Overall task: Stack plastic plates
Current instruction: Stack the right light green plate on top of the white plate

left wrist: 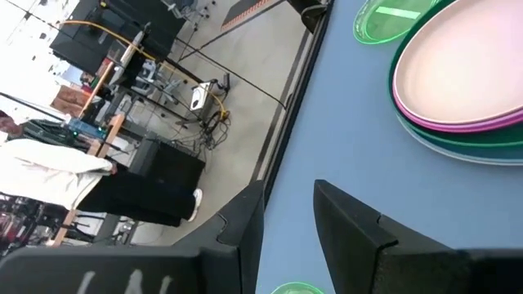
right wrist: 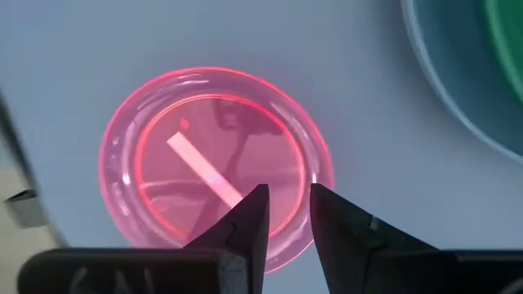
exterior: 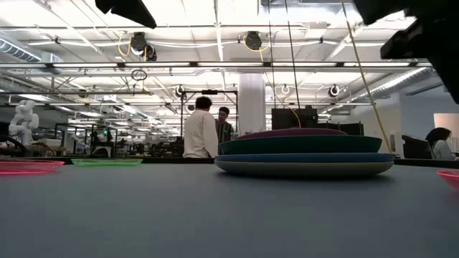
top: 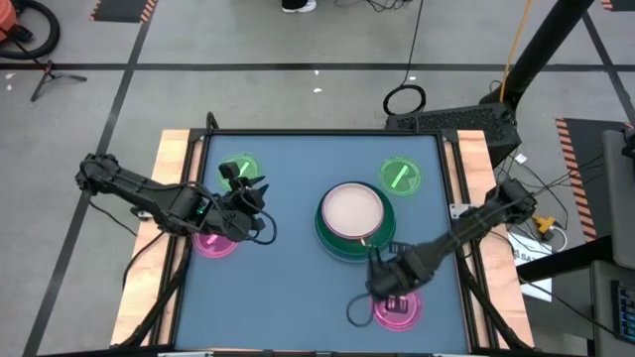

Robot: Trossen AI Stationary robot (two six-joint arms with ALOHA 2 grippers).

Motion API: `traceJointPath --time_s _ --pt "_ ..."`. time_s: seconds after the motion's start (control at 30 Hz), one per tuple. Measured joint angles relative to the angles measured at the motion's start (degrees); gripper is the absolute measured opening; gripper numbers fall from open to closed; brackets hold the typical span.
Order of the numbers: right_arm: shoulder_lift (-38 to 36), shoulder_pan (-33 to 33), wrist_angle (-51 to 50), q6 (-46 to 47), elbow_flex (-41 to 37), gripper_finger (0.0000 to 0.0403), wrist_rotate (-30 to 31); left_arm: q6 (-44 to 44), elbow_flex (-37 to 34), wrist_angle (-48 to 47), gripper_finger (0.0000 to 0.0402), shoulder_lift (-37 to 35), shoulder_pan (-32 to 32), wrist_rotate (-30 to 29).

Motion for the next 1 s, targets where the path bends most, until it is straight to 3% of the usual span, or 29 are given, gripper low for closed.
traceJointPath --time_s 0.3,0.47,0.57,0.77,1.0 --pt "-1.4 2.7 -1.7 -1.2 -4.0 0.0086 7.4 -1.3 0.0 0.0 0.0116 0.0 0.0 0.0" --pt "-8.9 0.7 -1.8 -2.4 -11.2 0.0086 12.2 -1.8 0.0 0.0 0.0116 0.0 0.0 0.0" --pt "-15.9 -1.5 -1.8 -0.8 -15.3 0.0086 18.6 -1.9 0.0 0.2 0.0116 0.0 0.0 0.0" --pt "-27.8 -11.4 -1.7 4.9 -22.6 0.0086 29.8 -0.4 0.0 3.3 0.0116 0.0 0.0 0.0" --pt "-32.3 -27.9 3.9 2.3 -24.7 0.0086 33.8 2.2 0.0 7.5 0.0116 0.0 0.0 0.0"
